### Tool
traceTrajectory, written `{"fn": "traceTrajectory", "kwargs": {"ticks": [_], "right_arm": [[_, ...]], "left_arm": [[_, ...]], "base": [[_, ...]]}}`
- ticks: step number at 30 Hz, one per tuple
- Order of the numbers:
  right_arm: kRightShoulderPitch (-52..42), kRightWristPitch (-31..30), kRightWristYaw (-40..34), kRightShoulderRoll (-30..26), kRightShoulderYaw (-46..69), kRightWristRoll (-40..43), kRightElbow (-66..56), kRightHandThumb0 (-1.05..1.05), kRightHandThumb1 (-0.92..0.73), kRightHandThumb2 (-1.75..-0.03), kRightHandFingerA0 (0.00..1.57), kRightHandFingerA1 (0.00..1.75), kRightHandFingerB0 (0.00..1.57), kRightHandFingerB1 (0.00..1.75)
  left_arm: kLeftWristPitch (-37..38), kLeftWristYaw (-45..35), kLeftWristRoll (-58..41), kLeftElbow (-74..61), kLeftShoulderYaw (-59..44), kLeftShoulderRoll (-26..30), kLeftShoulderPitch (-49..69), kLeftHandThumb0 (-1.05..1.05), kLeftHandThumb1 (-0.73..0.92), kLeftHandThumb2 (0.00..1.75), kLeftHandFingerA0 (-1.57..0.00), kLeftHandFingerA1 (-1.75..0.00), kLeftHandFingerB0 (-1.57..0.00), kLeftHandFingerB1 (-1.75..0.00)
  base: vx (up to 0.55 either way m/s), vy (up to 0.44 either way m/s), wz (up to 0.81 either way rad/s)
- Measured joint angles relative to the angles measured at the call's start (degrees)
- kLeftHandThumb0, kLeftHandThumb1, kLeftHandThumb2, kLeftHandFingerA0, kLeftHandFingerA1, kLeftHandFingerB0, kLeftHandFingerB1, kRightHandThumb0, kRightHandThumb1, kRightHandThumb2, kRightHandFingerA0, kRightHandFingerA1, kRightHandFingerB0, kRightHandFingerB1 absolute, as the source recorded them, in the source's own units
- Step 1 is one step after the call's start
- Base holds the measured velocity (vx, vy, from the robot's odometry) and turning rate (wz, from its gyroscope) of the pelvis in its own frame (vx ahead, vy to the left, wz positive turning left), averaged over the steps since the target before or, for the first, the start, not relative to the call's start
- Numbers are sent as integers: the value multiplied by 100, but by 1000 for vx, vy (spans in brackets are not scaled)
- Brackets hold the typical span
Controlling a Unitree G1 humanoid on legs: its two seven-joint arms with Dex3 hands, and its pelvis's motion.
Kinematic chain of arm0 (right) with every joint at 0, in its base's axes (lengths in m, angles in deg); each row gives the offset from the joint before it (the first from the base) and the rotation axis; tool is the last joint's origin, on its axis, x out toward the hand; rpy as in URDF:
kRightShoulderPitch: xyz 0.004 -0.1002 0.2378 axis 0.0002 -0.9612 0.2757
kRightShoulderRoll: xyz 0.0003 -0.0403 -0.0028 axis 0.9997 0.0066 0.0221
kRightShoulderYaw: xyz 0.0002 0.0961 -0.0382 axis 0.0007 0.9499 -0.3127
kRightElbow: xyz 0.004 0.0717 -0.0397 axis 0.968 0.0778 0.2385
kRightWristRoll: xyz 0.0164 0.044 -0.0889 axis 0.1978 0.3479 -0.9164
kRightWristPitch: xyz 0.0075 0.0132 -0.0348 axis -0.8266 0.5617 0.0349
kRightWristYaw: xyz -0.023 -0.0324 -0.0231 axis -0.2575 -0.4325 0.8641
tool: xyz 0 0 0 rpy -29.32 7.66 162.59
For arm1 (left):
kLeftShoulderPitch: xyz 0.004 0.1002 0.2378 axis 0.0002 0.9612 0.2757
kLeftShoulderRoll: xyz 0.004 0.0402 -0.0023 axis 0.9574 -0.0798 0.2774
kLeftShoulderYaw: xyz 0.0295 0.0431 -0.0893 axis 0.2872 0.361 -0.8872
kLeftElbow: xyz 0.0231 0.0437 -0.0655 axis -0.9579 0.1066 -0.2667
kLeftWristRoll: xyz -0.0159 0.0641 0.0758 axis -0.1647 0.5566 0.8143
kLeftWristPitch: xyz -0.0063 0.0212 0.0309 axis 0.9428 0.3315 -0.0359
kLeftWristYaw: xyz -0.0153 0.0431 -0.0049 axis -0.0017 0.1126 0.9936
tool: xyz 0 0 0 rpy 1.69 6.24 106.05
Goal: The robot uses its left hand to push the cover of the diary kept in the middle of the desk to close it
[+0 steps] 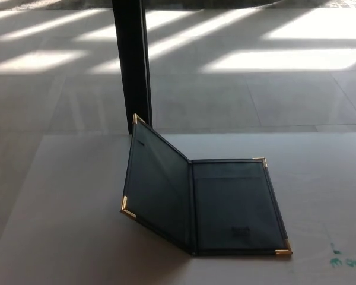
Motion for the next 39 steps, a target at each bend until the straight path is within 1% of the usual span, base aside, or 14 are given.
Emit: {"fn": "traceTrajectory", "kwargs": {"ticks": [1, 2, 4, 5, 6, 8, 9, 27, 28, 31, 32, 35, 38, 39], "right_arm": [[6, -5, 23, 0, 78, 51, -29, -95, -63, -111, 60, 83, 48, 74], [20, -21, 62, -2, 222, 146, -78, -100, -86, -66, 57, 86, 46, 75], [26, -57, 124, -2, 425, 297, -184, -96, -63, -110, 58, 85, 49, 76], [25, -69, 141, -2, 480, 334, -222, -98, -85, -66, 59, 85, 49, 74], [16, -106, 189, -2, 608, 455, -334, -96, -63, -110, 57, 82, 49, 74], [6, -172, 251, -2, 762, 608, -483, -100, -87, -66, 59, 84, 50, 73], [-1, -213, 273, -2, 824, 680, -556, -99, -87, -66, 59, 84, 51, 73], [-81, -663, 473, -3, 979, 1347, -936, -100, -88, -67, 59, 83, 46, 73], [-86, -663, 475, -3, 973, 1357, -939, -96, -64, -111, 58, 81, 47, 74], [-102, -664, 477, -3, 958, 1375, -941, -98, -89, -67, 60, 81, 45, 72], [-107, -664, 477, -3, 955, 1378, -941, -94, -65, -112, 60, 81, 47, 74], [-128, -664, 476, -2, 947, 1393, -943, -98, -88, -66, 61, 82, 50, 73], [-176, -679, 474, -2, 946, 1414, -948, -97, -88, -67, 58, 82, 49, 72], [-182, -685, 475, -3, 945, 1421, -949, -97, -88, -67, 60, 82, 50, 72]], "left_arm": [[-27, -13, -33, -33, -52, 0, -2, -51, 84, 63, -42, -57, -33, -49], [-83, -39, -100, -80, -159, 3, -11, -51, 83, 64, -42, -61, -35, -52], [-164, -48, -226, -112, -389, 4, -36, -47, 87, 66, -37, -62, -31, -52], [-187, -46, -259, -118, -462, 5, -46, -50, 83, 64, -45, -60, -35, -49], [-244, -28, -357, -117, -694, 25, -86, -50, 84, 65, -49, -57, -37, -46], [-308, 19, -463, -75, -990, 136, -138, -52, 82, 64, -49, -57, -40, -47], [-350, 45, -510, -34, -1141, 231, -166, -57, 64, 95, -47, -64, -38, -58], [-1104, 430, -1039, -1458, -1755, 1480, -2028, -59, 83, 64, -44, -46, -36, -40], [-1180, 469, -1055, -1588, -1678, 1469, -2227, -63, 82, 66, -41, -47, -33, -41], [-1401, 572, -1109, -1939, -1458, 1404, -2739, -58, 69, 108, -34, -60, -17, -50], [-1457, 594, -1123, -2033, -1404, 1360, -2856, -62, 87, 66, -40, -52, -33, -44], [-1676, 695, -1173, -2370, -1197, 1160, -3219, -60, 71, 109, -34, -60, -19, -50], [-1892, 781, -1237, -2708, -860, 787, -3644, -61, 71, 108, -33, -59, -18, -50], [-1961, 797, -1267, -2786, -762, 663, -3756, -62, 89, 66, -34, -47, -27, -39]], "base": [[0, 0, 0], [0, 0, 0], [0, 0, 0], [0, 0, 0], [0, 0, 0], [0, 0, 0], [0, 0, 0], [0, 0, 0], [0, 0, 0], [0, 0, 0], [0, 0, 0], [0, 0, 0], [0, 0, 0], [0, 0, 0]]}}
